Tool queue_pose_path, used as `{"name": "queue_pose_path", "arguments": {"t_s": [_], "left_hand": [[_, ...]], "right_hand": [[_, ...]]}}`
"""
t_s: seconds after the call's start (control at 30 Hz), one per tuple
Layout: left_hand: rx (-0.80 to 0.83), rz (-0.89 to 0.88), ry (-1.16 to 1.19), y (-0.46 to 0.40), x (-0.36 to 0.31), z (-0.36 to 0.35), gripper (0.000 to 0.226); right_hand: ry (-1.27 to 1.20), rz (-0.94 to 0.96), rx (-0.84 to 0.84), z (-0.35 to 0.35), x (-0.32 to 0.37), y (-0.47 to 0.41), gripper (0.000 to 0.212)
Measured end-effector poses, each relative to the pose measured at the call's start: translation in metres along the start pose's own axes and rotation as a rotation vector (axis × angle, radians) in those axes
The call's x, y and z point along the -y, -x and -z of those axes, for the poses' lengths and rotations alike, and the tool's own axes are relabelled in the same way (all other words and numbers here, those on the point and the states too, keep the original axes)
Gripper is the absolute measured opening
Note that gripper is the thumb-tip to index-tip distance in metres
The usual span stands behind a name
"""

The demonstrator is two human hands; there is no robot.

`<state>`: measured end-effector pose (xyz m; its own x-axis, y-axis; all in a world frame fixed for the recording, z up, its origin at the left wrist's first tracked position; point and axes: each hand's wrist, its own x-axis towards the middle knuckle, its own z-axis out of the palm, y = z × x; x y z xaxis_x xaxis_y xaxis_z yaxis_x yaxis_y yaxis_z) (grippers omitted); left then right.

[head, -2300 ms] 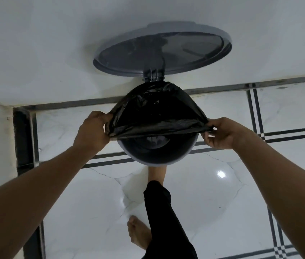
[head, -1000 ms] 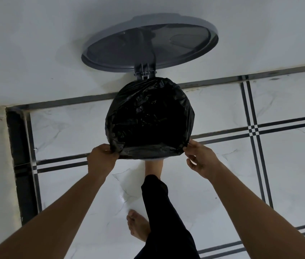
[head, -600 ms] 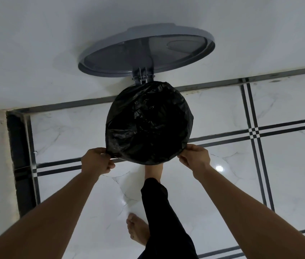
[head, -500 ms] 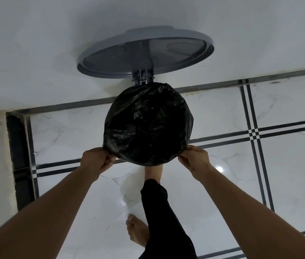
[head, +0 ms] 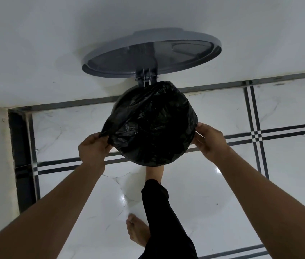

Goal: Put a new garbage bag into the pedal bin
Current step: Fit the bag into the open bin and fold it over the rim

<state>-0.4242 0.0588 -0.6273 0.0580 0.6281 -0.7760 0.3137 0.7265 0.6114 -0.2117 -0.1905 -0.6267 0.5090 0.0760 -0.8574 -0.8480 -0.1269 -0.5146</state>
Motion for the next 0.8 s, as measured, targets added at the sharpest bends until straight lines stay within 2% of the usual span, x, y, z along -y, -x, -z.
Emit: {"name": "queue_pose_path", "arguments": {"t_s": [0.1,0.27,0.4,0.57,0.67,0.8], "left_hand": [[-0.057,0.007,0.042,-0.002,0.001,-0.003,0.011],[-0.105,0.047,0.111,0.001,0.01,-0.008,0.024],[0.023,0.149,0.083,-0.003,0.018,-0.009,0.025],[-0.129,0.272,0.136,0.01,0.017,-0.011,0.011],[-0.067,0.296,0.19,0.02,0.021,-0.013,0.001],[0.054,0.356,0.251,0.026,0.019,-0.02,0.021]], "right_hand": [[0.012,-0.032,0.004,-0.001,0.0,-0.002,0.025],[-0.067,-0.151,0.024,-0.002,-0.001,0.002,0.026],[-0.182,-0.202,0.043,-0.001,-0.006,0.004,0.019],[-0.257,-0.232,0.055,-0.003,-0.005,0.011,0.016],[-0.139,-0.266,0.047,-0.007,0.002,0.014,0.018],[-0.126,-0.216,0.018,-0.015,0.003,0.011,0.007]]}}
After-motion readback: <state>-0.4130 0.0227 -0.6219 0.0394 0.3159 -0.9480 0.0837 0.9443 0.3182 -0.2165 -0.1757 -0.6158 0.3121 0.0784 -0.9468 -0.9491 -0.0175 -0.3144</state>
